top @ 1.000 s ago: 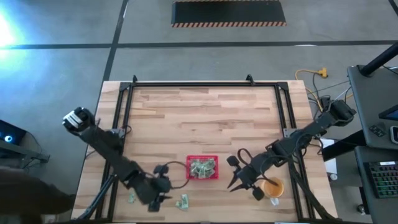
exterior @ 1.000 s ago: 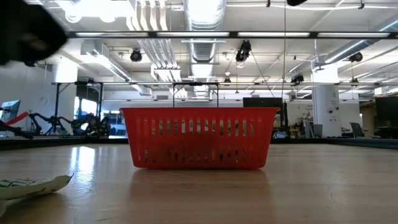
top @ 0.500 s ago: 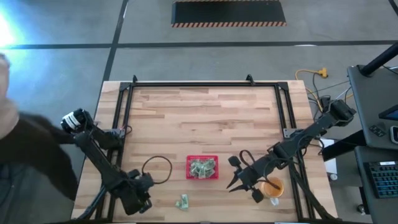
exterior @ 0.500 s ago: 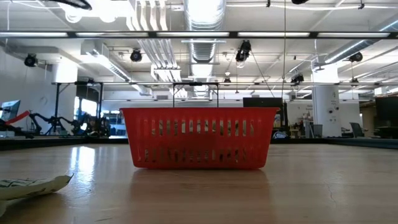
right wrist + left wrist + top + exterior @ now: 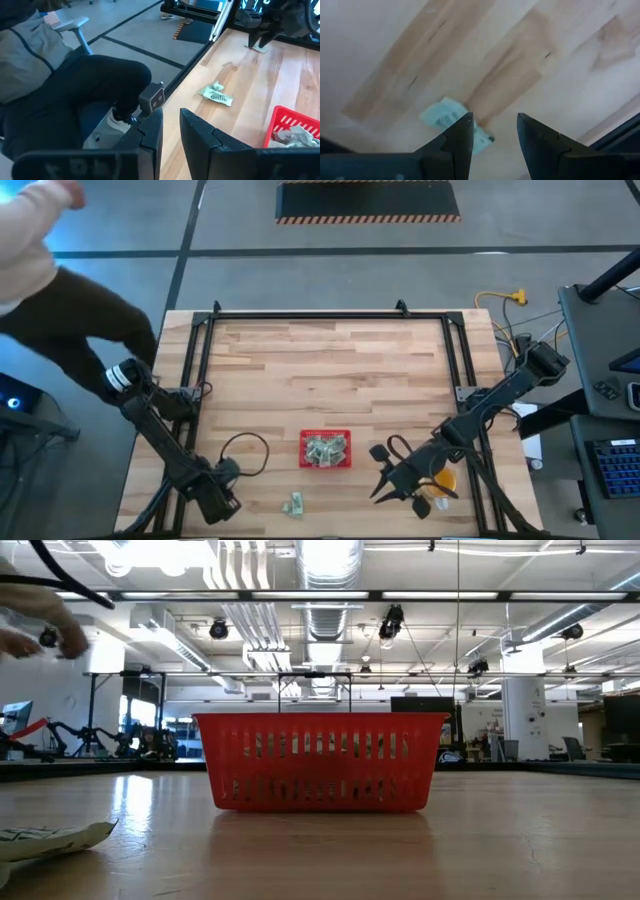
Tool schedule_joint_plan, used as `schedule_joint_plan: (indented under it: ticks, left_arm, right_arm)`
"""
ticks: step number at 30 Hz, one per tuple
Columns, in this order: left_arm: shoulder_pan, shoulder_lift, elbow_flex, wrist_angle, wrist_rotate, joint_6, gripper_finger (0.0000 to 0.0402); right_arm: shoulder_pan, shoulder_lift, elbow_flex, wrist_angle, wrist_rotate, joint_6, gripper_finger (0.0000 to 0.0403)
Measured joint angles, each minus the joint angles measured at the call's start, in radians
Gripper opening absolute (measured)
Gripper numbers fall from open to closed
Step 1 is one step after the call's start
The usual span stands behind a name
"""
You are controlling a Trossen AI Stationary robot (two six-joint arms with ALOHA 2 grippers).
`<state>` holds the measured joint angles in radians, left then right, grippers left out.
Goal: Pick and place Stevia / Truvia into bins
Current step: Put the white stevia packet into the red bin
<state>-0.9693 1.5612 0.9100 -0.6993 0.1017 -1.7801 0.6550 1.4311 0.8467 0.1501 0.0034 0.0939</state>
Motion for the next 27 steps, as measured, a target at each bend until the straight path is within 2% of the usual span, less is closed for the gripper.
schedule_joint_plan:
  ticks: [8,16,27]
  left_arm:
    - [-0.001,0.002,-0.001,-0.084,0.019,-0.02,0.0134]
    - [-0.002,0.056,-0.001,-0.043,0.02,-0.007,0.0134]
    - [-0.001,0.092,0.002,-0.041,0.072,0.052,0.0124]
  right_arm:
    - [0.0,0.0,0.0,0.0,0.0,-0.001,0.0057]
    - [0.0,0.0,0.0,0.017,0.0,0.001,0.0057]
    - [0.0,0.0,0.0,0.019,0.0,0.004,0.0057]
